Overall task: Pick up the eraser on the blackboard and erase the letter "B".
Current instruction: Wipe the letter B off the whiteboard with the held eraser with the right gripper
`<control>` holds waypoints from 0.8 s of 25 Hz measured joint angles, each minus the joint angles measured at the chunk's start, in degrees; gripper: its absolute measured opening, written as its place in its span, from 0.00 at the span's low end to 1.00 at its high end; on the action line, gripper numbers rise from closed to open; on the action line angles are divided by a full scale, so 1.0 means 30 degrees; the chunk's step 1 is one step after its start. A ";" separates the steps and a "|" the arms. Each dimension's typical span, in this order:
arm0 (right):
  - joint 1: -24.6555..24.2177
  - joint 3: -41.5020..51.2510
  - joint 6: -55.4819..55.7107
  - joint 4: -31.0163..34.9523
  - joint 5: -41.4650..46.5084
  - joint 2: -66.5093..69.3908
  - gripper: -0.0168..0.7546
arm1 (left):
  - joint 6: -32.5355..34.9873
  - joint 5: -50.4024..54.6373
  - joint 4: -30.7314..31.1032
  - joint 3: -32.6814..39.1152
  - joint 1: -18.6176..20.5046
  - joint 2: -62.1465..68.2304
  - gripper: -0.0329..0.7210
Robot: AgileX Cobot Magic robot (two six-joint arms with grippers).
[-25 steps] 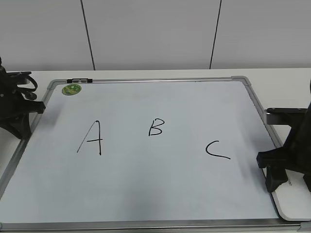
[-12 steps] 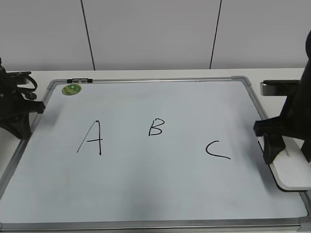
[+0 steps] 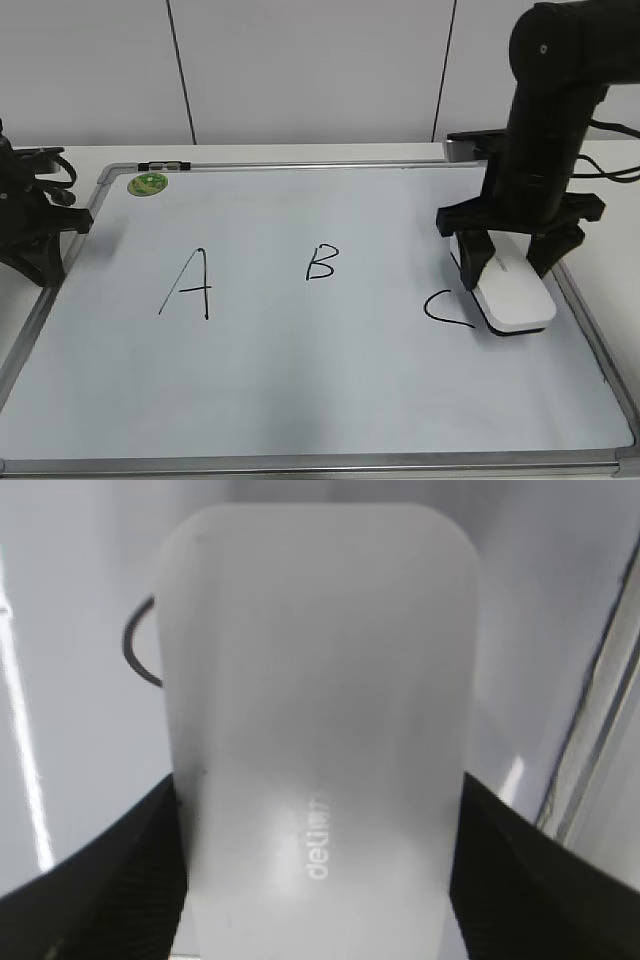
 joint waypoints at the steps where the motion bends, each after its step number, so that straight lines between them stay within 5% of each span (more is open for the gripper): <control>1: 0.0085 -0.0539 -0.0014 0.0000 0.0053 0.0337 0.71 | 0.0000 0.0000 0.0000 0.0000 0.0000 0.0000 0.15; 20: 0.0164 -0.8944 -0.1429 0.3484 0.0262 0.5957 0.71 | 0.0000 0.0000 -0.0036 0.0000 0.0000 0.0000 0.16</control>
